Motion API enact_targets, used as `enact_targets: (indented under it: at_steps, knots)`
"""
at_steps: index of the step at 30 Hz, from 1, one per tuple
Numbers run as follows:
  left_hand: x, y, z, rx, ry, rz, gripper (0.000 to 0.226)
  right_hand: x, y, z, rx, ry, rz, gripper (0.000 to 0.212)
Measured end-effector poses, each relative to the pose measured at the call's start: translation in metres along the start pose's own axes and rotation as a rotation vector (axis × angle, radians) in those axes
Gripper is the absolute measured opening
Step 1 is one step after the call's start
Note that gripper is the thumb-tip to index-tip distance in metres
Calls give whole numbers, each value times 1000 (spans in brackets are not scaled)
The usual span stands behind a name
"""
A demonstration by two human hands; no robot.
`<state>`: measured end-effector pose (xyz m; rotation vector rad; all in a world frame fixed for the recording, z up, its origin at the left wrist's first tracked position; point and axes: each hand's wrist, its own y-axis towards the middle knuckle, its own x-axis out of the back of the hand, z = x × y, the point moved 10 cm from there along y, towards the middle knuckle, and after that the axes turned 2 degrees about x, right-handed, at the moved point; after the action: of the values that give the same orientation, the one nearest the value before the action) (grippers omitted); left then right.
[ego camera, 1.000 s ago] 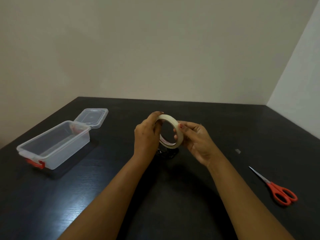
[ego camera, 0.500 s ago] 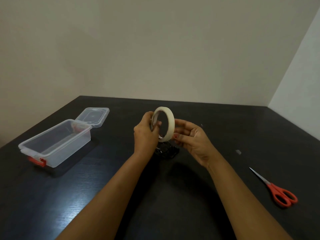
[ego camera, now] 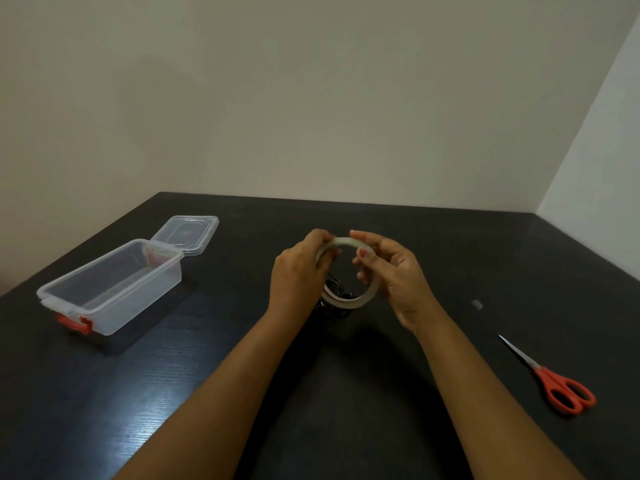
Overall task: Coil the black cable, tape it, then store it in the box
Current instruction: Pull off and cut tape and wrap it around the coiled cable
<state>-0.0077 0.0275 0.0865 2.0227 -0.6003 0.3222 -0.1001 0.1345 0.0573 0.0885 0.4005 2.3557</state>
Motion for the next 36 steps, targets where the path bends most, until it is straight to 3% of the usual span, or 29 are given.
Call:
enact_targets:
  at_steps: [8,12,15,24,29,36]
  knots:
    - [-2,-2,-13,-102,-27,13,26,-2,1,1,-19,-70,64,24]
    - [-3,-2,-15,-113,1,33,21,-8,0,-1,-24,-124,104,26]
    - [-1,2,-3,-17,-16,30,12,-8,1,2,5,-90,64,33]
    - [-19,-2,30,283,-172,151,19,9,-1,14,162,-63,-139,46]
    - [-32,-9,36,438,-292,241,10,17,-5,24,283,-278,-278,34]
    - [-44,-16,41,582,-401,286,13,19,-10,32,382,-332,-345,18]
